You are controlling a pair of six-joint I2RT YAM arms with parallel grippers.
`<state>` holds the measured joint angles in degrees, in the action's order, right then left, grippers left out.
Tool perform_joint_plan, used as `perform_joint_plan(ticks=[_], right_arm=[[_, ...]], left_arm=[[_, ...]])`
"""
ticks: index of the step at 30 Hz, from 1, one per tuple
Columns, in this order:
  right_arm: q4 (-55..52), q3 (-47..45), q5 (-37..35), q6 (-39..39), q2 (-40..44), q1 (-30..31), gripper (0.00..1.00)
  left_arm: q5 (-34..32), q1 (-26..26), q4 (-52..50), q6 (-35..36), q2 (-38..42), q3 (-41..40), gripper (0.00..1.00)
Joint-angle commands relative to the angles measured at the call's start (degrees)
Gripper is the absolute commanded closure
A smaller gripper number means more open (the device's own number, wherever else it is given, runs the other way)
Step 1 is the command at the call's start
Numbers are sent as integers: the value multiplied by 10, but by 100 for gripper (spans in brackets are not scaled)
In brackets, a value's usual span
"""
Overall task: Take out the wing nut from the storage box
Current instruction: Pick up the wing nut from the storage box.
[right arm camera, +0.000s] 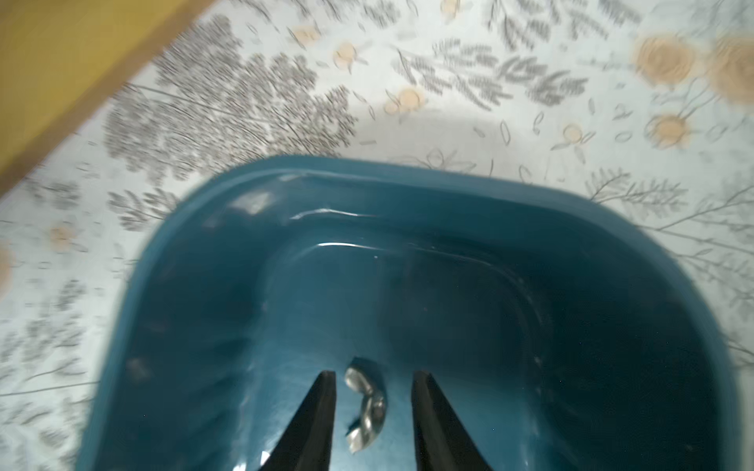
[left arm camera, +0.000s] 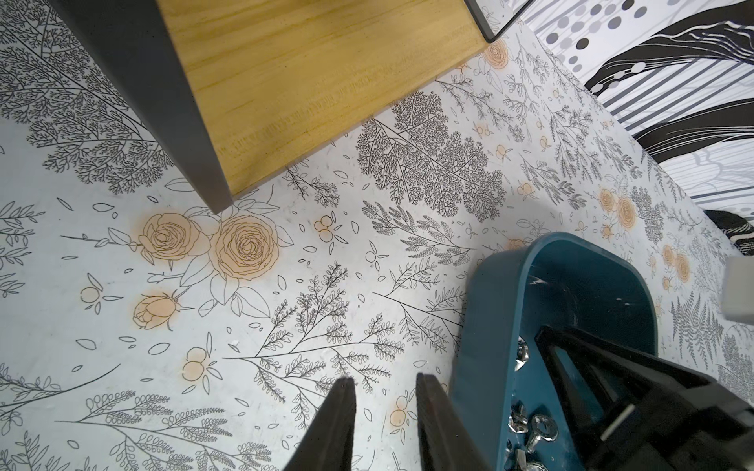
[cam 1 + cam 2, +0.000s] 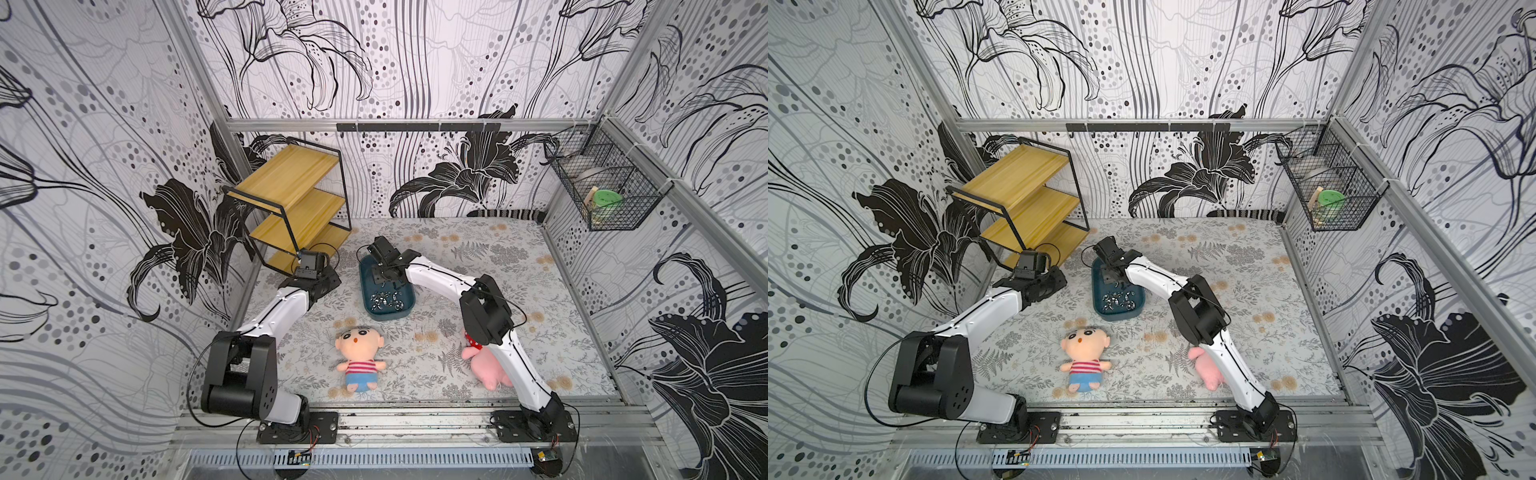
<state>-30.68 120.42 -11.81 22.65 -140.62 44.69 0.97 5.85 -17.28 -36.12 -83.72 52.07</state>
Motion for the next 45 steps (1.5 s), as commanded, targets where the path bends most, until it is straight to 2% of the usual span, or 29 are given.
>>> perform_joint_plan(ticks=[1,15,25,33,38,45], right_arm=[[-21,8,8,-9,-13,0,64],[-14,-13,19,-4,-24,0,73],[-4,-41,16,-8,-7,0,91],[35,-80,33,-11,55,0,98],[48,-103,38,-16,102,0,99],[79,-187,43,-16,204,-23,100]], left_arm=[[-12,3,3,11,-6,18,68],[-11,3,7,10,-5,14,68],[-11,3,10,8,-5,10,68],[-44,26,-10,20,-11,33,68],[-46,34,-9,18,-15,38,68],[-56,50,-8,17,-24,45,68]])
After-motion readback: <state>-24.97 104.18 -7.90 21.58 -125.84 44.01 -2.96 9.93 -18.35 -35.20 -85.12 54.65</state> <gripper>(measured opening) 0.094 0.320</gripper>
